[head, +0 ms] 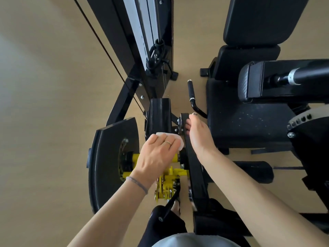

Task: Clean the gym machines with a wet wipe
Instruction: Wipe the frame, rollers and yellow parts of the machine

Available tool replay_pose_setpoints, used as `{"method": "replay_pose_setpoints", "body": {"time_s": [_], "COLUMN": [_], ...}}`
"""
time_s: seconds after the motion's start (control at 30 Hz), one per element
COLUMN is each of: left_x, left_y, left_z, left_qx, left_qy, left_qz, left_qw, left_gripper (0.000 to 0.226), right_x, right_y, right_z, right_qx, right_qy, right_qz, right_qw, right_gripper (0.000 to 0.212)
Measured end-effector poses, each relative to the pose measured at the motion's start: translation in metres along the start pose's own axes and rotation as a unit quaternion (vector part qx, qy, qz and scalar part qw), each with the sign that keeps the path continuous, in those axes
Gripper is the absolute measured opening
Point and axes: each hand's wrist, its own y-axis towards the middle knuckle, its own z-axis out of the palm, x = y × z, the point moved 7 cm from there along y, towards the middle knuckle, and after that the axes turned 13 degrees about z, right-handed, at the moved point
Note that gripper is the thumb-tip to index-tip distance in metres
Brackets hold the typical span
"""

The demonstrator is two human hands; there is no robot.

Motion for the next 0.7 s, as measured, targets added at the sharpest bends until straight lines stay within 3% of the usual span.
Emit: {"method": "replay_pose_setpoints", "body": {"time_s": [0.07,0.17,0.23,0.37,0.53,0.7], "left_x": [0.002,0.017,0.030,0.041,0.080,0.090], "left_y": [0.016,0.048,0.067,0.097,0.123,0.140], "left_z": [-0.002,0.001,0.015,0.053,0.093,0.120], "left_qx": [0.044,0.159,0.259,0.420,0.442,0.497], "left_qy": [0.013,0.026,0.035,0.059,0.028,0.080], "left_qz": [-0.001,-0.082,-0.125,-0.110,-0.156,-0.120], "left_qw": [0.999,0.984,0.957,0.899,0.883,0.856], "left_gripper": [0.017,0.019,0.023,0.035,0.038,0.043], "right_x": [0.003,0.007,0.010,0.017,0.018,0.015], "right_y": [0.003,0.009,0.011,0.014,0.024,0.038], "right_z": [-0.006,-0.016,-0.022,-0.037,-0.055,-0.069], "right_qx": [-0.007,-0.019,-0.022,-0.033,-0.039,-0.049], "right_qy": [0.013,0.026,0.028,0.018,-0.003,0.006], "right_qz": [0.001,0.009,0.011,-0.024,-0.017,-0.014], "right_qw": [1.000,0.999,0.999,0.999,0.999,0.999], "right_gripper": [0.052,0.053,0.051,0.046,0.037,0.044]}}
